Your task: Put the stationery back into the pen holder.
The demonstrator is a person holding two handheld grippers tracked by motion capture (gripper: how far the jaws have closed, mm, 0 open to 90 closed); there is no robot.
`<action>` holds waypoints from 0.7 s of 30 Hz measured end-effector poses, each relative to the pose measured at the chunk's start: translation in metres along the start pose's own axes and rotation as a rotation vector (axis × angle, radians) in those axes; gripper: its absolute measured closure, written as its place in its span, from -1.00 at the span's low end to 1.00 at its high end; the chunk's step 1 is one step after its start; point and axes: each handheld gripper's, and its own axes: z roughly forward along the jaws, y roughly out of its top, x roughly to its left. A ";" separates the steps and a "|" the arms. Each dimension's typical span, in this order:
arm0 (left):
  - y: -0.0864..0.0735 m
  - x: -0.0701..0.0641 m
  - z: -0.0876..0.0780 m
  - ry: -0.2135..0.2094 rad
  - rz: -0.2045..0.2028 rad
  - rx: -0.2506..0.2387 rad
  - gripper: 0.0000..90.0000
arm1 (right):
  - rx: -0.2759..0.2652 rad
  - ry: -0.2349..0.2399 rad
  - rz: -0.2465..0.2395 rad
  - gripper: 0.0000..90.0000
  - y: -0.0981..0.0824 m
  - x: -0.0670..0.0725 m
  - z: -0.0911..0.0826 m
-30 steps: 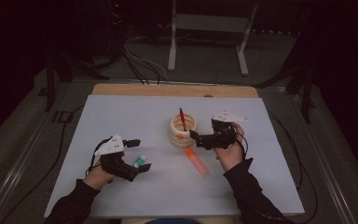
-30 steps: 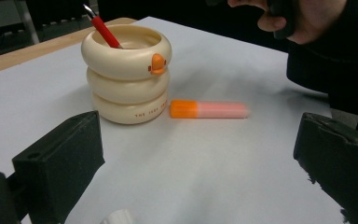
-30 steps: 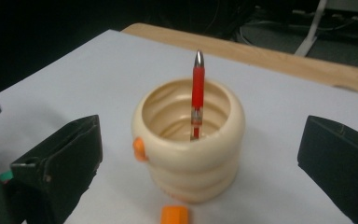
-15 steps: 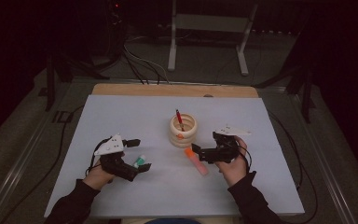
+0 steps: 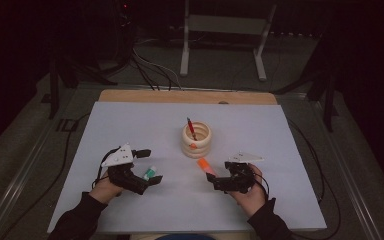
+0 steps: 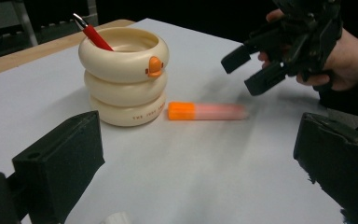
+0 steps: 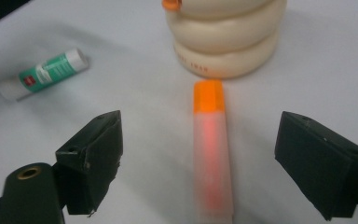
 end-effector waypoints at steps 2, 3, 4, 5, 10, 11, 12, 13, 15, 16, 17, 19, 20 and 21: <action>0.000 0.000 0.000 -0.001 0.000 -0.003 -0.96 | 0.010 -0.002 -0.011 -0.55 -0.004 0.002 0.000; 0.000 0.000 0.000 0.000 0.001 -0.002 -0.95 | 0.010 -0.013 -0.013 -0.50 -0.006 0.003 0.000; 0.000 0.000 -0.001 0.000 0.002 -0.003 -0.95 | 0.014 -0.013 -0.014 -0.46 -0.008 0.003 0.000; 0.000 0.000 -0.001 -0.001 -0.001 -0.005 -0.96 | 0.025 -0.012 -0.016 -0.43 -0.009 0.003 0.001; 0.000 0.000 0.000 -0.001 0.004 -0.003 -0.95 | 0.059 -0.045 -0.051 -0.30 -0.015 0.004 0.005; 0.000 -0.001 0.000 -0.001 0.004 -0.002 -0.95 | 0.067 -0.056 -0.057 -0.28 -0.016 0.003 0.006; 0.000 -0.001 0.000 -0.002 0.005 -0.002 -0.95 | 0.074 -0.058 -0.055 -0.20 -0.017 0.003 0.007; 0.000 -0.001 0.000 -0.001 0.006 -0.001 -0.95 | 0.081 -0.057 -0.061 -0.14 -0.017 0.002 0.009; 0.000 -0.001 0.000 -0.002 0.004 0.001 -0.96 | 0.089 -0.066 -0.063 -0.09 -0.018 0.000 0.010; 0.000 -0.001 0.001 -0.003 0.003 -0.001 -0.95 | 0.095 -0.055 -0.055 -0.08 -0.017 -0.001 0.012; 0.000 -0.001 0.001 -0.002 0.003 0.001 -0.95 | 0.100 -0.060 -0.056 -0.08 -0.017 -0.001 0.013; 0.000 -0.001 0.001 -0.004 0.002 0.001 -0.95 | 0.110 -0.053 -0.056 -0.05 -0.017 -0.001 0.016; 0.000 -0.001 0.001 -0.004 0.000 0.001 -0.95 | 0.113 -0.053 -0.056 -0.01 -0.017 -0.001 0.017; 0.000 -0.001 0.001 -0.003 0.002 0.001 -0.95 | 0.121 -0.059 -0.063 -0.01 -0.018 -0.001 0.019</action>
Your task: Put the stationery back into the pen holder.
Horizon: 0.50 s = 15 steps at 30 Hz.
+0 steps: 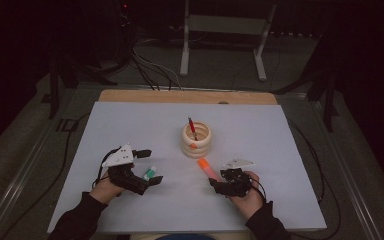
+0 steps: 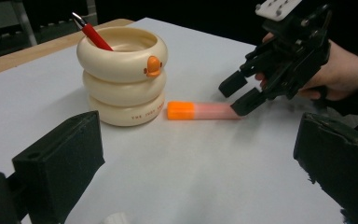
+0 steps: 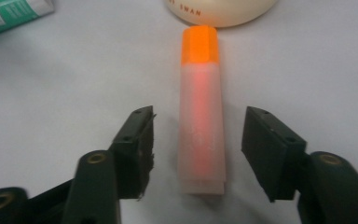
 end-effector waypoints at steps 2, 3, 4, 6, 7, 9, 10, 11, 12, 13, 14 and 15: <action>0.000 0.000 0.000 0.000 0.001 0.000 -0.95 | 0.009 -0.006 -0.007 0.09 0.000 0.001 0.003; 0.000 0.000 0.000 0.000 0.001 0.000 -0.96 | 0.016 -0.014 -0.012 0.10 0.000 0.001 0.004; 0.000 0.000 0.000 0.001 0.001 0.001 -0.95 | 0.021 -0.022 -0.020 0.11 0.000 0.002 0.005; 0.000 0.000 0.000 0.001 0.001 0.001 -0.95 | 0.030 -0.035 -0.031 0.14 0.000 0.003 0.006; 0.000 0.000 0.000 0.001 0.001 0.002 -0.95 | 0.035 -0.041 -0.041 0.15 0.000 0.003 0.007; 0.000 0.000 0.000 0.000 0.002 0.002 -0.96 | 0.040 -0.050 -0.056 0.15 0.000 0.005 0.009; 0.000 0.000 0.000 -0.001 0.002 0.003 -0.95 | 0.047 -0.049 -0.065 0.18 0.000 0.006 0.009; 0.000 0.000 0.000 0.000 0.003 0.005 -0.95 | 0.050 -0.055 -0.074 0.19 0.000 0.007 0.010; 0.000 0.000 0.000 0.001 0.005 0.006 -0.96 | 0.053 -0.058 -0.080 0.21 0.000 0.009 0.011; 0.000 0.000 0.000 0.000 0.003 0.005 -0.95 | 0.061 -0.060 -0.087 0.22 0.000 0.009 0.012; 0.000 0.000 0.000 -0.001 0.003 0.006 -0.95 | 0.062 -0.066 -0.093 0.23 0.000 0.010 0.012; 0.000 0.000 0.000 0.001 0.006 0.008 -0.95 | 0.066 -0.068 -0.096 0.25 0.001 0.011 0.012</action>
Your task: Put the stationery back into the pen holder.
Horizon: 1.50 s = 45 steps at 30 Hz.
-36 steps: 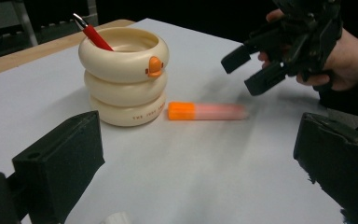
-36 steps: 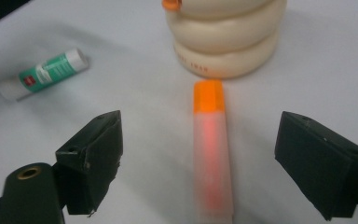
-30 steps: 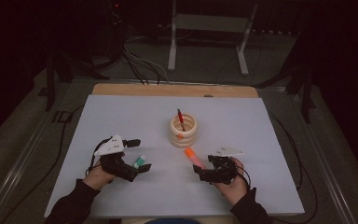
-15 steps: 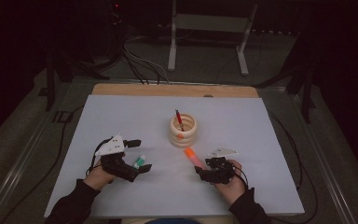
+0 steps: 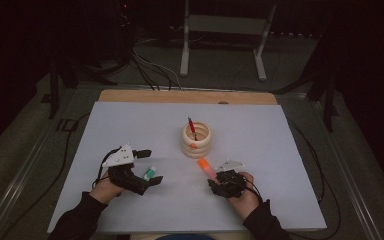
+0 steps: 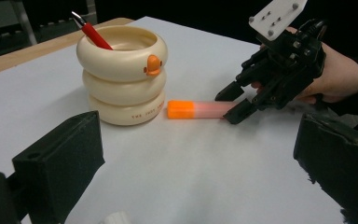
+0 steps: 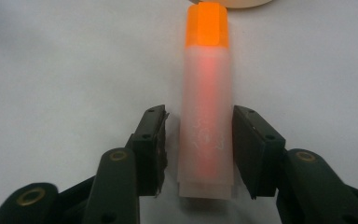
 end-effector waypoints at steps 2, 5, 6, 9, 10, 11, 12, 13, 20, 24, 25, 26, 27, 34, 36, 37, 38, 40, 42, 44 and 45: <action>0.000 0.000 0.000 -0.001 -0.001 0.000 -0.95 | 0.006 -0.006 -0.002 0.34 0.001 0.001 0.000; 0.000 0.000 0.001 -0.001 0.001 0.004 -0.95 | 0.016 -0.005 -0.001 0.43 0.002 0.001 0.000; 0.000 -0.001 0.001 -0.003 0.000 0.005 -0.96 | 0.018 -0.003 0.002 0.44 0.002 0.000 0.000; 0.000 -0.001 0.001 -0.004 -0.003 0.004 -0.95 | 0.017 0.010 0.008 0.44 0.002 -0.002 -0.001; 0.000 -0.001 0.001 -0.005 -0.005 0.005 -0.95 | 0.009 0.017 0.014 0.44 0.003 -0.003 -0.002; 0.000 -0.001 0.002 -0.006 -0.006 0.007 -0.95 | 0.000 0.014 0.008 0.44 0.003 -0.002 -0.004; 0.000 -0.001 0.002 -0.007 -0.006 0.008 -0.96 | -0.008 0.016 0.006 0.44 0.004 -0.002 -0.006; 0.000 -0.001 0.002 -0.009 -0.009 0.009 -0.96 | -0.018 0.018 0.011 0.44 0.005 -0.003 -0.008; 0.001 -0.002 0.003 -0.017 -0.023 0.019 -0.95 | -0.079 0.042 0.010 0.44 0.011 0.002 -0.019; 0.002 -0.002 0.004 -0.017 -0.036 0.019 -0.95 | -0.106 0.066 -0.013 0.44 0.016 0.010 -0.024; 0.003 -0.003 0.005 -0.015 -0.036 0.022 -0.96 | -0.117 0.071 -0.015 0.44 0.017 0.012 -0.025; 0.003 -0.003 0.005 -0.013 -0.038 0.022 -0.95 | -0.122 0.075 -0.022 0.44 0.018 0.014 -0.026; 0.003 -0.004 0.006 -0.012 -0.043 0.020 -0.95 | -0.130 0.078 -0.023 0.44 0.019 0.016 -0.028; 0.006 -0.010 0.011 0.001 -0.072 0.023 -0.95 | -0.175 0.103 -0.040 0.44 0.027 0.025 -0.035; 0.007 -0.011 0.012 0.001 -0.074 0.027 -0.95 | -0.177 0.110 -0.044 0.44 0.028 0.027 -0.035; 0.007 -0.012 0.014 0.002 -0.080 0.033 -0.95 | -0.185 0.112 -0.045 0.44 0.029 0.029 -0.036; 0.007 -0.013 0.015 -0.004 -0.084 0.029 -0.95 | -0.196 0.115 -0.051 0.44 0.031 0.031 -0.037; 0.008 -0.014 0.016 -0.002 -0.088 0.032 -0.95 | -0.214 0.115 -0.056 0.44 0.033 0.034 -0.039; 0.008 -0.015 0.017 -0.010 -0.095 0.027 -0.95 | -0.227 0.118 -0.062 0.44 0.035 0.036 -0.040; 0.008 -0.016 0.017 -0.006 -0.101 0.023 -0.95 | -0.243 0.124 -0.070 0.44 0.036 0.038 -0.041; 0.008 -0.015 0.017 -0.006 -0.105 0.021 -0.95 | -0.252 0.122 -0.074 0.44 0.036 0.039 -0.042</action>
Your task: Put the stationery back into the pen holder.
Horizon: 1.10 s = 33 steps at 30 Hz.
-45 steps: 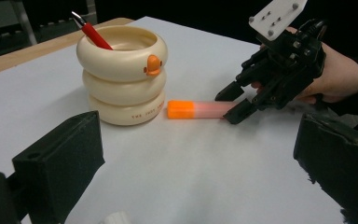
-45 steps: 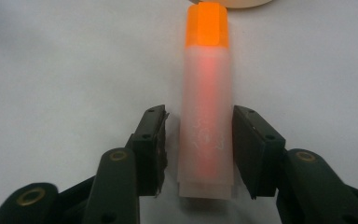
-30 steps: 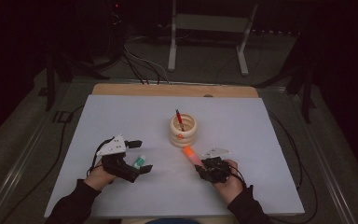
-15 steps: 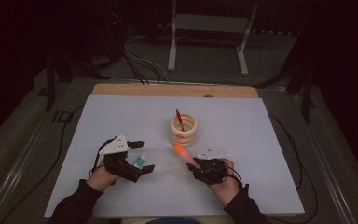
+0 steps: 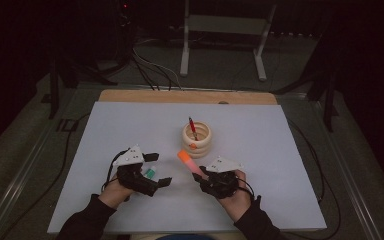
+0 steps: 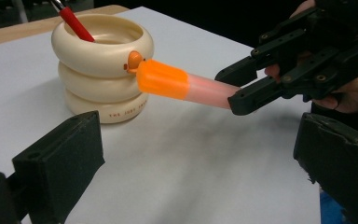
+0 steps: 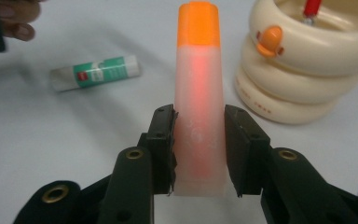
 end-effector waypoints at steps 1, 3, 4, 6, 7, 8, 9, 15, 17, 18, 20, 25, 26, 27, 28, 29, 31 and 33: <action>0.000 0.000 0.000 0.000 -0.005 -0.003 -0.95 | -0.017 0.002 0.000 0.44 0.000 0.001 -0.001; 0.000 0.001 -0.001 0.000 -0.019 -0.011 -0.95 | -0.049 0.015 -0.011 0.44 0.001 0.003 -0.003; 0.000 0.002 -0.001 -0.003 -0.024 -0.015 -0.95 | -0.067 0.017 -0.019 0.44 0.002 0.004 -0.004; 0.000 0.002 -0.002 -0.005 -0.031 -0.025 -0.95 | -0.099 0.024 -0.032 0.44 0.002 0.005 -0.005; 0.000 0.002 -0.002 -0.005 -0.035 -0.029 -0.95 | -0.111 0.020 -0.035 0.44 0.002 0.006 -0.006; 0.001 0.002 -0.002 -0.005 -0.038 -0.033 -0.95 | -0.120 0.019 -0.039 0.44 0.003 0.006 -0.007; 0.001 0.002 -0.002 -0.006 -0.044 -0.038 -0.95 | -0.127 0.018 -0.038 0.44 0.003 0.006 -0.007; 0.004 0.000 -0.003 -0.013 -0.079 -0.068 -0.95 | -0.157 0.017 -0.052 0.44 0.003 0.007 -0.007; 0.006 -0.001 -0.002 -0.016 -0.106 -0.077 -0.95 | -0.162 0.020 -0.052 0.44 0.003 0.008 -0.007; 0.006 -0.001 -0.001 -0.024 -0.124 -0.083 -0.95 | -0.161 0.019 -0.058 0.44 0.003 0.009 -0.006; 0.007 -0.002 0.001 -0.036 -0.177 -0.095 -0.95 | -0.167 0.020 -0.061 0.44 0.004 0.011 -0.006; 0.008 -0.001 0.007 -0.115 -0.352 -0.141 -0.95 | -0.170 0.017 -0.070 0.44 0.004 0.014 -0.004; 0.008 -0.001 0.009 -0.130 -0.382 -0.148 -0.95 | -0.166 0.023 -0.069 0.44 0.004 0.015 -0.004; 0.007 0.000 0.010 -0.144 -0.414 -0.154 -0.95 | -0.163 0.024 -0.071 0.44 0.004 0.015 -0.003; 0.007 0.000 0.012 -0.143 -0.438 -0.156 -0.94 | -0.170 0.020 -0.074 0.44 0.004 0.016 -0.003; 0.007 0.001 0.014 -0.144 -0.458 -0.162 -0.94 | -0.166 0.028 -0.074 0.44 0.004 0.016 -0.003; 0.005 0.002 0.015 -0.133 -0.498 -0.179 -0.85 | -0.167 0.025 -0.074 0.44 0.004 0.017 -0.003; 0.004 0.003 0.015 -0.107 -0.534 -0.197 -0.80 | -0.163 0.026 -0.078 0.44 0.004 0.018 -0.003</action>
